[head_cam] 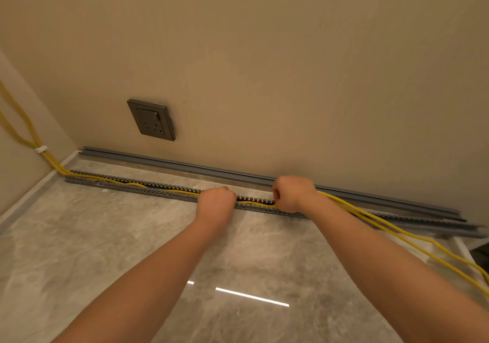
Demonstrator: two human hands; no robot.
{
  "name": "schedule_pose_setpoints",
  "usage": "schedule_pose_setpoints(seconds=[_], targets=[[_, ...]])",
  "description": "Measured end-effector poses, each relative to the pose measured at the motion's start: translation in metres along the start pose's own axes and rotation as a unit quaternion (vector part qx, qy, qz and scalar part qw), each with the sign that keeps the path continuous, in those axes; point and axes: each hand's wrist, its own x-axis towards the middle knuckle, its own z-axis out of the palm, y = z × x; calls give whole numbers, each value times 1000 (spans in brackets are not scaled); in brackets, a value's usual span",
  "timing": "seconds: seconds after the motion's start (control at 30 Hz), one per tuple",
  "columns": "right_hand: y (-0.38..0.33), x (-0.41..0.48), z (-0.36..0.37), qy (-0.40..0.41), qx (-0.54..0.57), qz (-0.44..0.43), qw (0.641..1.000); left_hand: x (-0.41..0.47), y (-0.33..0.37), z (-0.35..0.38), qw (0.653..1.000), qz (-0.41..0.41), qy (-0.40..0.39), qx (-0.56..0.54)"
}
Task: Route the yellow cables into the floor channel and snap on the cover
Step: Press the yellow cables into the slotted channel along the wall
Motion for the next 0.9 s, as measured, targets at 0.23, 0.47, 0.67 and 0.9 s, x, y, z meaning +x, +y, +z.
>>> schedule_pose_setpoints(seconds=[0.23, 0.47, 0.67, 0.9], targets=[[7, 1, 11, 4, -9, -26, 1000, 0, 37, 10, 982, 93, 102, -128], [16, -3, 20, 12, 65, -14, 998, 7, 70, 15, 989, 97, 71, -86], [20, -11, 26, 28, 76, -19, 997, 14, 73, 7, 991, 81, 71, -76], [64, -29, 20, 3, 131, 100, 986, 14, 77, 0, 994, 87, 53, -46]])
